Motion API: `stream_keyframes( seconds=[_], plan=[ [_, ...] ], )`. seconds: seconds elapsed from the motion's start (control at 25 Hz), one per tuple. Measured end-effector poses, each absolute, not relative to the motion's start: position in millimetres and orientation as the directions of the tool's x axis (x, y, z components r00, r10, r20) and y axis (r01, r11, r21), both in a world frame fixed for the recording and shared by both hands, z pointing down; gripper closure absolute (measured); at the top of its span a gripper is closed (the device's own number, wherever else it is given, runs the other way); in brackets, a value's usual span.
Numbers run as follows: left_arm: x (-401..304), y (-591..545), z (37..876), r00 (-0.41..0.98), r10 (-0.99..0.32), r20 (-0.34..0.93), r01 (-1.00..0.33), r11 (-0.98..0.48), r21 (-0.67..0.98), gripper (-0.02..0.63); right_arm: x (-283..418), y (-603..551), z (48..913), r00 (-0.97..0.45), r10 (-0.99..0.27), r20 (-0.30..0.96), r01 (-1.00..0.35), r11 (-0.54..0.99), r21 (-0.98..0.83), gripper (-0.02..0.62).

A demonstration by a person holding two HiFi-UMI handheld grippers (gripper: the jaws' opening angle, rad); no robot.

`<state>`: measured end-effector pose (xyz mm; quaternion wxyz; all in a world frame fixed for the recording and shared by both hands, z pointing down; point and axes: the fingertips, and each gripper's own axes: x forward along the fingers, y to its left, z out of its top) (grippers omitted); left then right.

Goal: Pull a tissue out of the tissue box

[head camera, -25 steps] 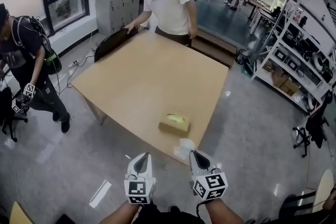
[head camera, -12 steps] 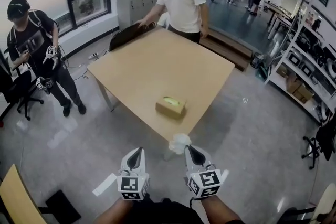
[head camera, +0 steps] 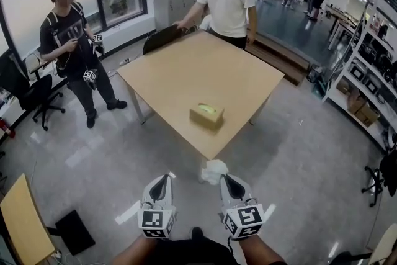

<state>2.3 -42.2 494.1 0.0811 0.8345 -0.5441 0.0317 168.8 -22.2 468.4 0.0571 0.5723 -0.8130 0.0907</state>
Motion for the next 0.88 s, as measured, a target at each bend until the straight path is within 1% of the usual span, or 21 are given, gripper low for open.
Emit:
stream_keyframes(
  seconds=[0.28,0.6,0.88],
  plan=[
    [-18,-9,487,0.437,-0.893,0.104,-0.899,-0.431,0.078,0.588,150,16,467,-0.306,-0.929,0.209,-0.952,0.294,-0.087,0.595],
    [-80,34,496,0.534,-0.837,0.123,-0.845,-0.524,0.106,0.588,79,64,477,-0.226,-0.943,0.242,-0.974,0.212,-0.083,0.595],
    [-114,58,499,0.586,-0.800,0.128,-0.810,-0.571,0.134,0.588,32,99,479,-0.187,-0.948,0.258,-0.982,0.174,-0.074,0.595]
  ],
)
